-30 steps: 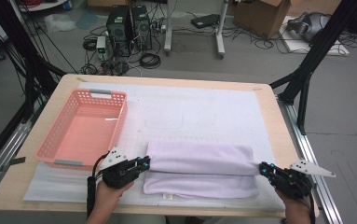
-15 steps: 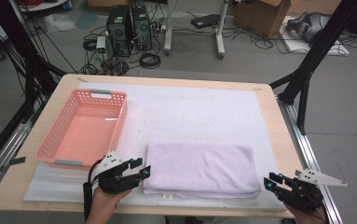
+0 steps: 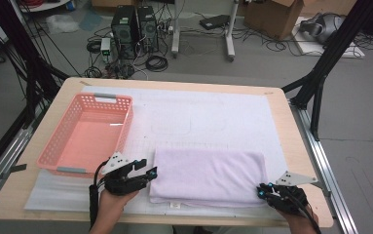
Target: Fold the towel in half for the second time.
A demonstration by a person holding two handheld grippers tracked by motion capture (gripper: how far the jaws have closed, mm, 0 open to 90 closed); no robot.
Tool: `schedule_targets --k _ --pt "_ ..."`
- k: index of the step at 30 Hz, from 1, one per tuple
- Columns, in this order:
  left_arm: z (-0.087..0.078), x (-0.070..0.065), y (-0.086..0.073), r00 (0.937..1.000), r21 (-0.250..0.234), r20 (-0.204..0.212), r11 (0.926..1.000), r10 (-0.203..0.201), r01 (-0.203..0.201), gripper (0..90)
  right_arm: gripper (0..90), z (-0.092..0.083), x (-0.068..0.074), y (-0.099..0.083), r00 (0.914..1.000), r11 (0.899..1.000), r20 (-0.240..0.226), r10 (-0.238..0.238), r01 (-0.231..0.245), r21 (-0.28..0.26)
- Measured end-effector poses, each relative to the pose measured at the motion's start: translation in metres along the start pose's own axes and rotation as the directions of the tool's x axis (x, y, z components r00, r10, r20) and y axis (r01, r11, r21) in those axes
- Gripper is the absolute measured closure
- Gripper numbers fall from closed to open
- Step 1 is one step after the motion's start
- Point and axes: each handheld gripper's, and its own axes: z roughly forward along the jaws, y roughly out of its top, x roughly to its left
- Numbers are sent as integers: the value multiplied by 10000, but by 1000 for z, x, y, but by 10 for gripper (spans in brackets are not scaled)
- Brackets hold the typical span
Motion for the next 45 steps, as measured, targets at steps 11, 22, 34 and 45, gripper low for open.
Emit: schedule_targets --k 11,22,34,45 --pt "23 12 14 10000 311 1 9995 -46 46 385 557 -3 -22 14 9982 9897 336 494 -444 -1362" --pt "69 25 28 9994 773 -352 9970 -49 76 280 317 44 -64 45 9784 9795 1396 1525 -1308 -1534" --pt "101 36 28 9933 1915 -1151 9809 -125 346 298 412 61 -76 51 9765 9813 1183 1802 -1703 -891" --pt "99 33 31 9976 1523 -650 9877 -249 346 799 802 55 -77 50 9741 9664 62 2259 -2233 -1272"
